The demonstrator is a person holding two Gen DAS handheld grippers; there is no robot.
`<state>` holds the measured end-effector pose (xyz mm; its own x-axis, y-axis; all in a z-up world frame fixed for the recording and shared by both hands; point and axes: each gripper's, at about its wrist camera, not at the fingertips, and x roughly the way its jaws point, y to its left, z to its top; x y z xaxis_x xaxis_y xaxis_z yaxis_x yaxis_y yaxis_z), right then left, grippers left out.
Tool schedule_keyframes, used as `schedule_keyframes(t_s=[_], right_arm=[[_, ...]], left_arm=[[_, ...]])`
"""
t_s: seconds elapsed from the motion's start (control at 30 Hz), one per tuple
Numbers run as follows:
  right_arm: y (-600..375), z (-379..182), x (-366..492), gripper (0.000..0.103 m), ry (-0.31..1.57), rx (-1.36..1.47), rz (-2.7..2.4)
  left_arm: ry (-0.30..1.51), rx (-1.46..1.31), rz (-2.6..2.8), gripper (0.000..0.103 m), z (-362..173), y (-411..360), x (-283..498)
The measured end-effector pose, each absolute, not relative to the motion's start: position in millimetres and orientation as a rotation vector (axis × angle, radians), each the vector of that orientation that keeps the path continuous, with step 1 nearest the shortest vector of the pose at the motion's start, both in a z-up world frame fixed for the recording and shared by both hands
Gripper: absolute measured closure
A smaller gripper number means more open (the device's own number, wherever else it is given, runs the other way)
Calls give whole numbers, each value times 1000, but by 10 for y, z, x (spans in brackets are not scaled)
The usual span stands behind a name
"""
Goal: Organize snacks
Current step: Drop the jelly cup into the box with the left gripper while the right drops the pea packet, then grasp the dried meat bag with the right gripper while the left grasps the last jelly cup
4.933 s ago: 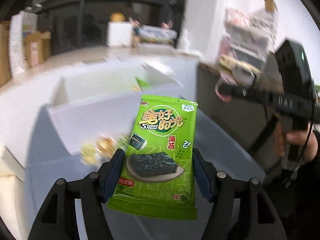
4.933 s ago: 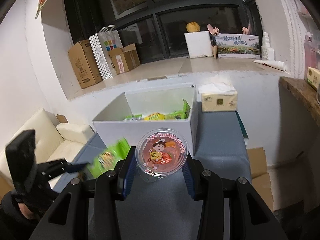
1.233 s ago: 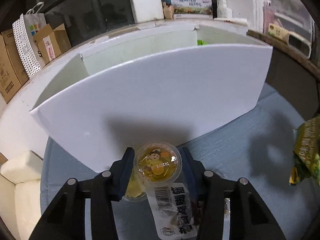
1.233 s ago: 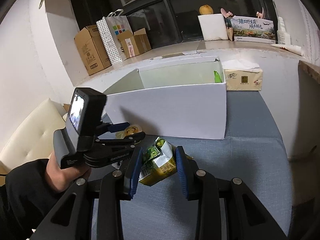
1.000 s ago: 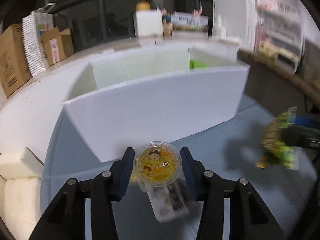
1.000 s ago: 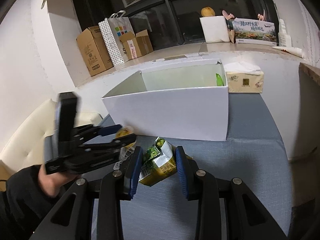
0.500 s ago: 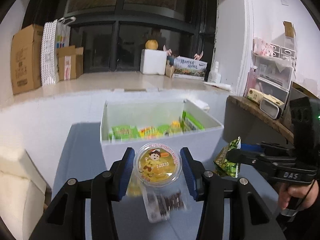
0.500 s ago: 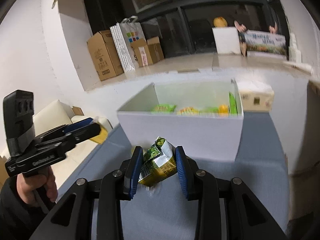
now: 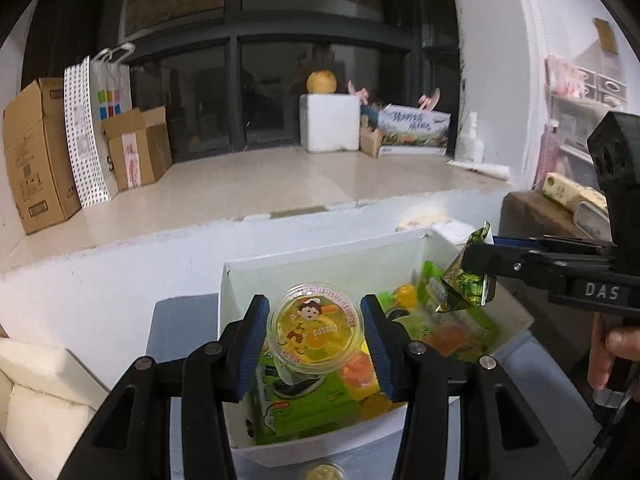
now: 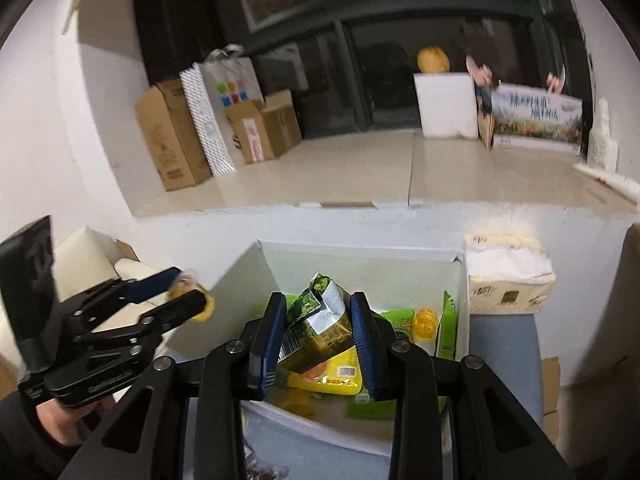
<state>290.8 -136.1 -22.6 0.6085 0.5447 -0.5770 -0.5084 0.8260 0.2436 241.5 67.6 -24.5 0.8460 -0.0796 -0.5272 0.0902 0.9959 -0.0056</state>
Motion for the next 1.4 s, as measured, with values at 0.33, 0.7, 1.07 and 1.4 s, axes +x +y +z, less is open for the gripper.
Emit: schedule_keyframes(t_s=[0.33,0.7,1.07,1.4], right_arm=[[-1663,-299,2778,0,707,100,545],[-1601,-599,1598,0,639,-19,734],[-1052,-1293,1395,0,766,-120,768],[-591,-1776,1730,0,911,-272,793]], left_arm=[[611,-68,-79,0,-419,864,2316],[596,-114,-79,0,-576,766,1151],[647,-168,-38,0,-943,909,505],[671,-182,-43,0,-1037,942,481]])
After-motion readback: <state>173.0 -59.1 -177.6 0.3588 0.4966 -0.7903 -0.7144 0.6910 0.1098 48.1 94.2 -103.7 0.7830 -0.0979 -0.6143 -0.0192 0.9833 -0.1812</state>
